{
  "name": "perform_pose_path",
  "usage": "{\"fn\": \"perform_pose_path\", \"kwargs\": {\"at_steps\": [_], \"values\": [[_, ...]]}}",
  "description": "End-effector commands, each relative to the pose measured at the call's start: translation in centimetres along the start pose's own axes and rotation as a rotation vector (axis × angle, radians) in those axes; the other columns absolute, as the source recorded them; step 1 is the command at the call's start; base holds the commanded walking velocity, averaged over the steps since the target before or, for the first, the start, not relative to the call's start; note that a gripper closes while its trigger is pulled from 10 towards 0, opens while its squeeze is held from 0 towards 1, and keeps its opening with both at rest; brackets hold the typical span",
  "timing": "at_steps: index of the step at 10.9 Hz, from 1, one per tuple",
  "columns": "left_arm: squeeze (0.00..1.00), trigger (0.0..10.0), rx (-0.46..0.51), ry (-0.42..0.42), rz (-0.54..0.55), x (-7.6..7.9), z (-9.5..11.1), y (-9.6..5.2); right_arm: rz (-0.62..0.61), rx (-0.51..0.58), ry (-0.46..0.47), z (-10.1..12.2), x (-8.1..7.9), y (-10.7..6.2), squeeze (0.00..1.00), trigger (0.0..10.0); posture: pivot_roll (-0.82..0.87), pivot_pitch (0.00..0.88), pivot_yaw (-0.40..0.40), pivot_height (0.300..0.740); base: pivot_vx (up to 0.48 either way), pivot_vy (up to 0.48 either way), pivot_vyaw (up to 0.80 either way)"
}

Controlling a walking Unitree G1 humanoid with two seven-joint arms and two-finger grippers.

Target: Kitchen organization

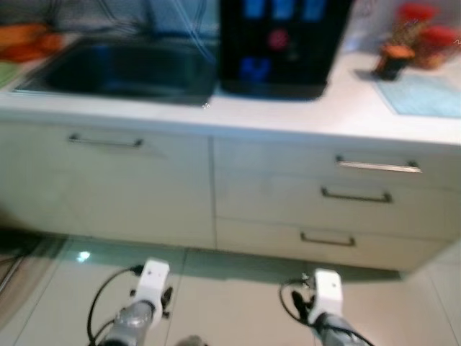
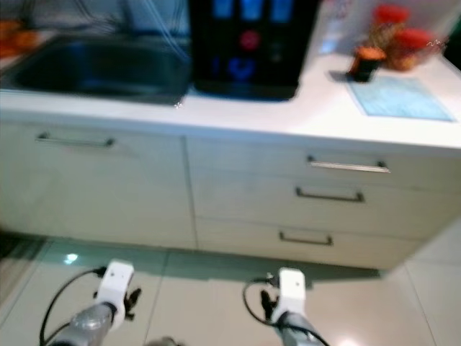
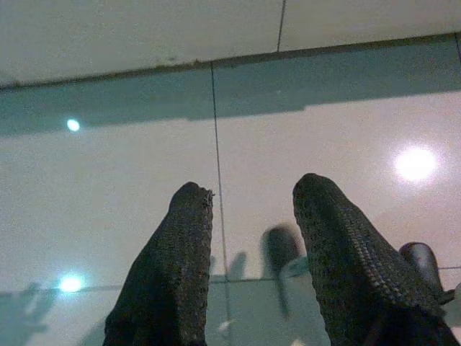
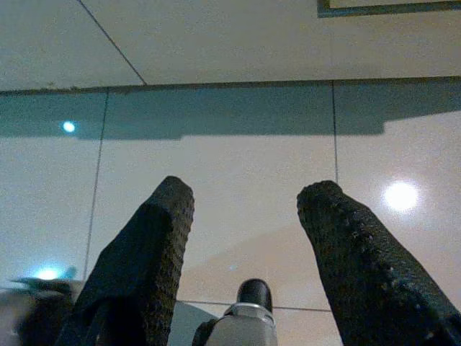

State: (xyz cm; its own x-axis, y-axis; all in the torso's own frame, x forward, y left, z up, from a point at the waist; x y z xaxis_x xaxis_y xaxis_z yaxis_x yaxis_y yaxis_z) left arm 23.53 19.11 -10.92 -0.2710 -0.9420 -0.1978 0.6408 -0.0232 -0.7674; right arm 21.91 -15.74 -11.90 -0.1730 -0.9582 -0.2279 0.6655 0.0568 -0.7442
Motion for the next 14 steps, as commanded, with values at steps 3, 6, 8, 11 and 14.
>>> {"fn": "perform_pose_path", "kwargs": {"at_steps": [3,6,8,11,14], "values": [[0.0,10.0,-0.005,0.001,0.013,-0.56,-0.12,-0.06,0.01,0.012,-0.003,0.35,-0.5,0.13,0.0,10.0,-0.05,0.004,-0.044,0.719,0.0,0.0,0.73],[0.0,10.0,-0.018,-0.011,0.011,-0.42,-0.33,-0.05,0.013,0.008,0.017,0.3,-0.4,0.12,0.0,10.0,-0.05,0.0,-0.048,0.719,0.0,0.16,0.0],[0.0,10.0,-0.028,-0.004,0.01,-0.41,-0.44,-0.05,0.011,0.007,0.017,0.3,-0.35,0.11,0.0,10.0,-0.05,0.0,-0.048,0.719,0.0,0.48,0.0],[0.0,10.0,-0.03,-0.004,0.01,-0.42,-0.45,-0.04,0.011,0.016,0.025,0.41,-0.37,0.11,0.0,10.0,-0.05,0.0,-0.048,0.719,0.0,0.48,0.0],[0.0,10.0,-0.033,-0.007,0.01,-0.4,-0.46,-0.03,0.011,0.014,0.026,0.38,-0.35,0.1,0.0,10.0,-0.05,0.0,-0.049,0.719,0.0,0.48,0.0]]}}
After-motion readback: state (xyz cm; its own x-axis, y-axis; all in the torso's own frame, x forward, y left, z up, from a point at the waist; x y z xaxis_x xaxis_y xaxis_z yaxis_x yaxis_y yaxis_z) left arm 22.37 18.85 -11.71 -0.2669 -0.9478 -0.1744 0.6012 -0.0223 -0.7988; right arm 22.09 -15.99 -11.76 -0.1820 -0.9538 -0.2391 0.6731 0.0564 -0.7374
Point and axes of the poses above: a point about 5 cm out from each wrist's last joint towards the gripper, its own y axis pointing out of the wrist towards the gripper, its own z axis along the axis of the wrist's last joint, x = y × z, the point moved 5 cm from there along y, pointing out of the wrist towards the gripper, and after that the axes turned 8 degrees about y, right-handed, at the moved point
